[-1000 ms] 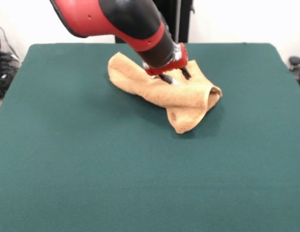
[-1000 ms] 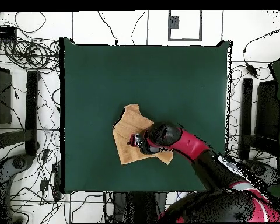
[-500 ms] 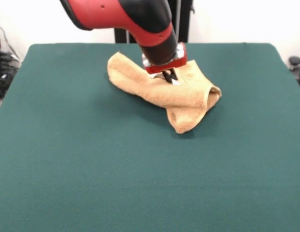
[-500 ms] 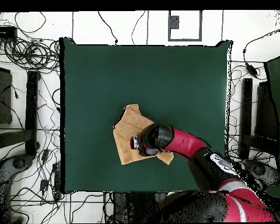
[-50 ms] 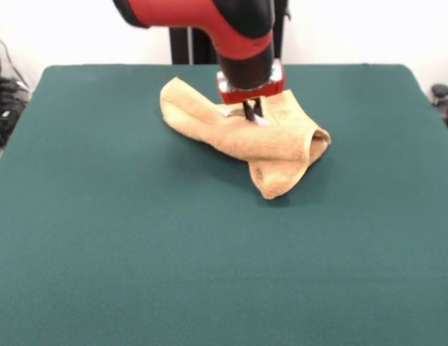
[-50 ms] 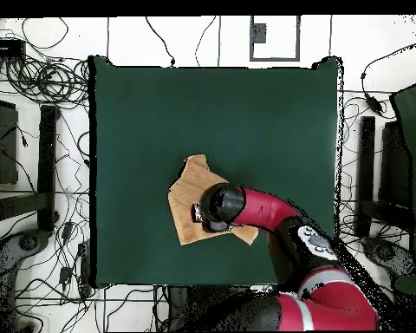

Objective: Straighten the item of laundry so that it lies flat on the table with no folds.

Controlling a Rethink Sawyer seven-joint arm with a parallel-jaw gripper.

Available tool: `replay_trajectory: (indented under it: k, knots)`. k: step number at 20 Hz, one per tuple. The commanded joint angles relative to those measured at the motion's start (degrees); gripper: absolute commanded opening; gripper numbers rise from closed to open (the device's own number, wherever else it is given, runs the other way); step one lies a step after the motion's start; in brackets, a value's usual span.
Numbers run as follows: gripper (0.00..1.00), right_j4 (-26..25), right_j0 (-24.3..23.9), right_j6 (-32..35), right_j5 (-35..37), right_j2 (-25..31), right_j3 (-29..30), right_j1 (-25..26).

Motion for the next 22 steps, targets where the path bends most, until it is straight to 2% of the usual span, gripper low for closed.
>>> replay_trajectory:
  k: [1, 6, 10, 16, 22]
  knots:
    - [0.00, 5.4, 10.7, 25.4, -0.3, -8.2, 5.1, -12.5]
    - [0.00, 10.8, 18.9, 32.9, 8.1, -13.9, 7.0, -18.6]
    - [0.00, 13.1, 24.1, 37.2, 13.9, -17.3, 6.4, -21.1]
    - [0.00, 15.8, 27.8, 42.2, 18.5, -18.4, 4.6, -21.6]
    - [0.00, 18.0, 32.5, 50.0, 24.3, -19.1, 2.8, -24.4]
